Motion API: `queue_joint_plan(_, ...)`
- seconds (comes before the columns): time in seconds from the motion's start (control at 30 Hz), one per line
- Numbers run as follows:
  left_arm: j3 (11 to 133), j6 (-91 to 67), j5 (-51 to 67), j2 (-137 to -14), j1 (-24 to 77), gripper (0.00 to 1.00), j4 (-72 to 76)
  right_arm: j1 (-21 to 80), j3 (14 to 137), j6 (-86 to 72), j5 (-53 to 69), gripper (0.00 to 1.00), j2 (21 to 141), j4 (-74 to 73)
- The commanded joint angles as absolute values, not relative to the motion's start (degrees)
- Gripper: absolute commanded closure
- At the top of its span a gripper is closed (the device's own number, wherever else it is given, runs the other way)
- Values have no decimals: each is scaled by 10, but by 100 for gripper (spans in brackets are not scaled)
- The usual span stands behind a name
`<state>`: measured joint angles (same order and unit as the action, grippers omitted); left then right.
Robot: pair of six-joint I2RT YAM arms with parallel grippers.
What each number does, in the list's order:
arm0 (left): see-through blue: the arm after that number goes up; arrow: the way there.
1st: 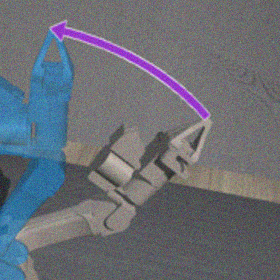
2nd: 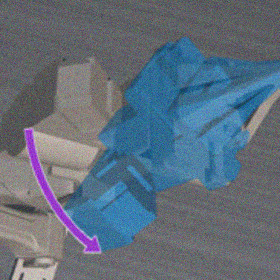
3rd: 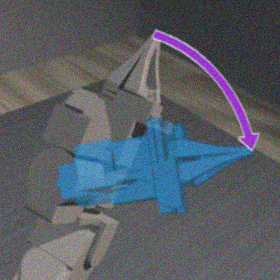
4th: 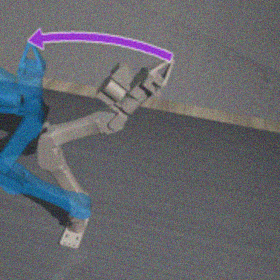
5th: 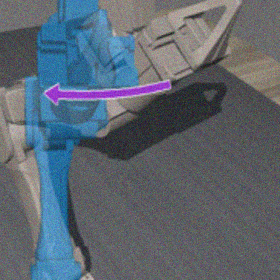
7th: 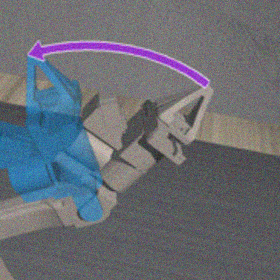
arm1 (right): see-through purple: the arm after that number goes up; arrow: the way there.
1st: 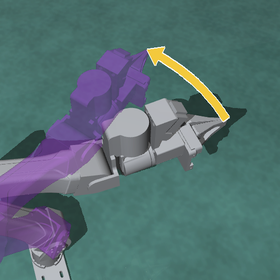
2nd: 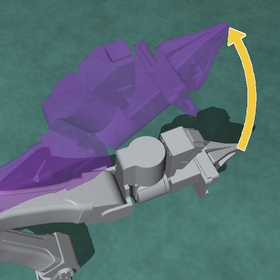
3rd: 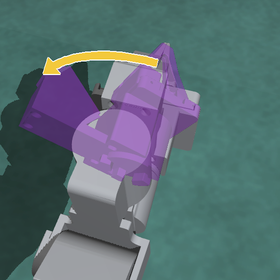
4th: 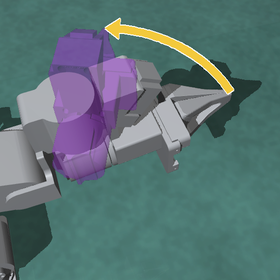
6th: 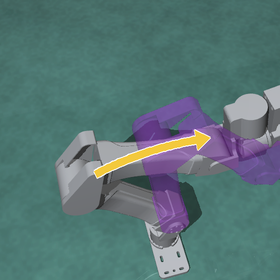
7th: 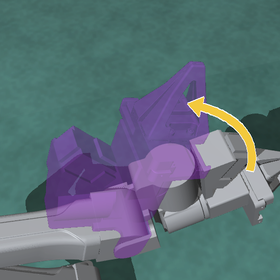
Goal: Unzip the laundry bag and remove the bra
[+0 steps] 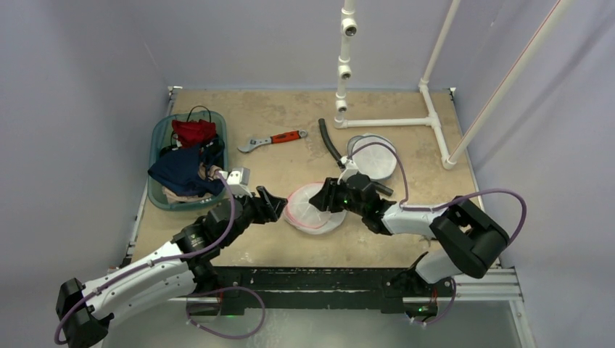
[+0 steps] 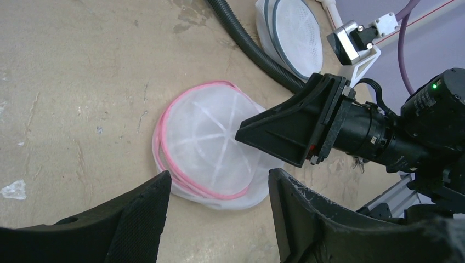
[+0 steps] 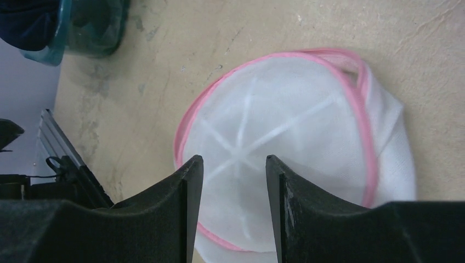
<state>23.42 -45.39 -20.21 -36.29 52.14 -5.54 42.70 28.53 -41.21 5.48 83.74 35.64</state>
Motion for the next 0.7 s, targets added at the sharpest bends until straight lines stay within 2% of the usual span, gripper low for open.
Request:
queue_joint_plan(0.0,258,-446,-204,-358,522,36,-66,425,259,-386,40,51,838,396)
queue_joint_plan(0.23,246,-449,-214,-339,522,37,-85,425,218,-359,28,52,791,381)
queue_joint_plan(0.47,244,-437,-196,-354,522,37,-67,425,214,-349,-13,46,605,258)
queue_joint_plan(0.57,242,-413,-161,-398,522,37,16,426,197,-393,-1,46,547,200)
queue_joint_plan(0.67,251,-394,-140,-495,522,37,92,425,168,-435,25,46,522,217)
